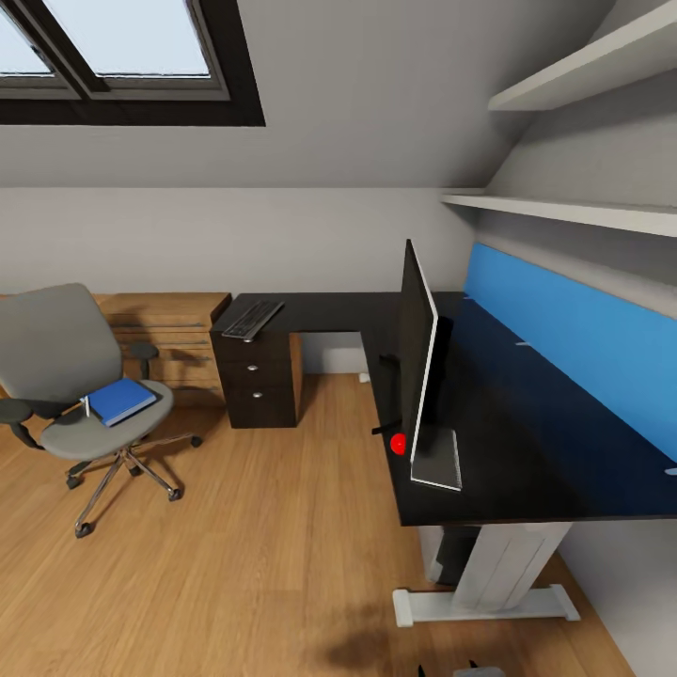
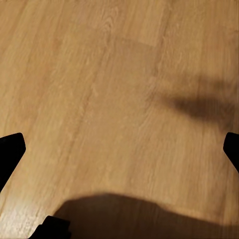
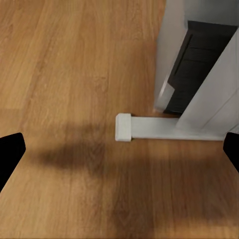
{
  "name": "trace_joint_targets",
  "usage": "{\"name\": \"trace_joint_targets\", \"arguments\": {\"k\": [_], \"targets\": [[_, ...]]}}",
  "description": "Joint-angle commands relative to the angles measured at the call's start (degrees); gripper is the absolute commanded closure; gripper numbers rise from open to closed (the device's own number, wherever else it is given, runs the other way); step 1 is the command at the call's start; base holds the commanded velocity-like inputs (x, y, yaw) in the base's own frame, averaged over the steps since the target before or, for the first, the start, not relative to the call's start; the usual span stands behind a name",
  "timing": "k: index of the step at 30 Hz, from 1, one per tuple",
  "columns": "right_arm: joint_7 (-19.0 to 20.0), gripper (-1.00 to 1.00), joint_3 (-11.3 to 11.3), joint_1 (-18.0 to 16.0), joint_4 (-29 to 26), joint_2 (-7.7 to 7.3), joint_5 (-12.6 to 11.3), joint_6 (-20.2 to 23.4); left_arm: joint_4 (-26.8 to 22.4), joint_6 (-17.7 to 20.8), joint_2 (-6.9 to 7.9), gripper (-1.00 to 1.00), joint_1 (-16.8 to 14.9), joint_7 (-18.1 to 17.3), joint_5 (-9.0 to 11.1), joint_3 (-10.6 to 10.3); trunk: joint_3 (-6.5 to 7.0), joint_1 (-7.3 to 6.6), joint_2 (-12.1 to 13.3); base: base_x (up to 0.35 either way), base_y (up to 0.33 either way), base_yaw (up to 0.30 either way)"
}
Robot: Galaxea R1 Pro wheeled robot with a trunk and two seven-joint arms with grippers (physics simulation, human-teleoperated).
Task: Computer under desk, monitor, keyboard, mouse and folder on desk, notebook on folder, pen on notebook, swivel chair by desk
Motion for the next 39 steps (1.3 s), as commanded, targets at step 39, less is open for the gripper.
{"name": "trace_joint_targets", "arguments": {"k": [39], "targets": [[-0.4,-1.00,-0.1,-0.1,-0.4,-0.03,0.3,4.5,0.0,-0.3,0.32,-1.00,0.0,0.3,0.1,-0.2,-0.05,0.00,0.0,0.000,-0.169,0.000]]}}
